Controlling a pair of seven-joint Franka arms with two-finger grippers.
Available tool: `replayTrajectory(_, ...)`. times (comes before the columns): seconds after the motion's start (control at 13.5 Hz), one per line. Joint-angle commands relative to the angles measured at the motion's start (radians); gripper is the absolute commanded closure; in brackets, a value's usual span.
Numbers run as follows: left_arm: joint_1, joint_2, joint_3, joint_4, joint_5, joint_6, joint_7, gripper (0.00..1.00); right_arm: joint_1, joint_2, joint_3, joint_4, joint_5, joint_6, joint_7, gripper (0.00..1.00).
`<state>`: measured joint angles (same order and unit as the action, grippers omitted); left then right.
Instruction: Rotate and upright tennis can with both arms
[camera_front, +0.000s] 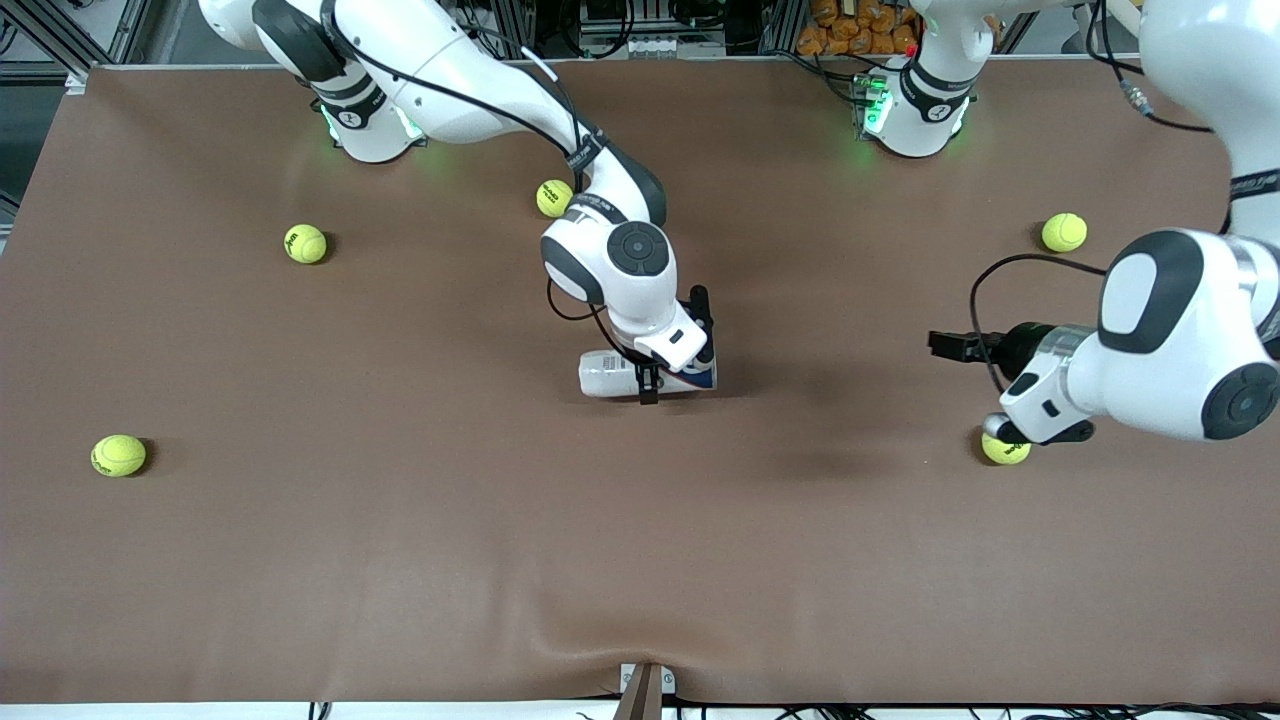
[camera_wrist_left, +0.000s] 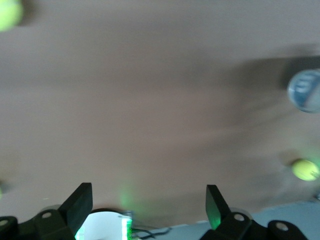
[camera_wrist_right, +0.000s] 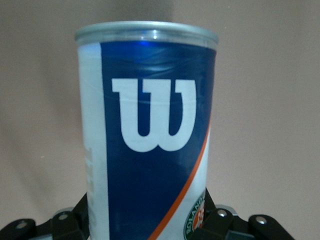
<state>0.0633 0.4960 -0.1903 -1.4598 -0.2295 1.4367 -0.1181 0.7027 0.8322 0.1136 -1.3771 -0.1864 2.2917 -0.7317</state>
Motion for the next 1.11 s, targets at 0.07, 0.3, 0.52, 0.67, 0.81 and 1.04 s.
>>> replayTrajectory(0.07, 0.004, 0.078, 0.000, 0.019, -0.192, 0.028, 0.001, 0.00, 0.000, 0.044, -0.003, 0.004, -0.025, 0.040, -0.009, 0.18)
replayTrajectory(0.3, -0.003, 0.101, 0.000, 0.015, -0.277, 0.083, -0.003, 0.00, 0.001, 0.062, -0.003, 0.004, -0.018, 0.040, 0.012, 0.18)
replayTrajectory(0.52, -0.022, 0.136, -0.008, 0.007, -0.345, 0.158, -0.006, 0.00, 0.001, 0.068, -0.002, 0.004, -0.012, 0.037, 0.101, 0.09)
replayTrajectory(0.67, -0.022, 0.167, -0.008, 0.006, -0.413, 0.186, -0.006, 0.00, 0.000, 0.070, -0.003, 0.004, -0.012, 0.040, 0.089, 0.00)
replayTrajectory(0.81, -0.025, 0.179, -0.008, 0.000, -0.459, 0.189, -0.006, 0.00, 0.001, 0.070, -0.002, 0.006, -0.022, 0.041, 0.083, 0.00)
replayTrajectory(1.04, -0.023, 0.196, -0.008, -0.031, -0.528, 0.232, -0.008, 0.00, -0.006, 0.059, 0.001, 0.010, -0.015, 0.029, 0.083, 0.00)
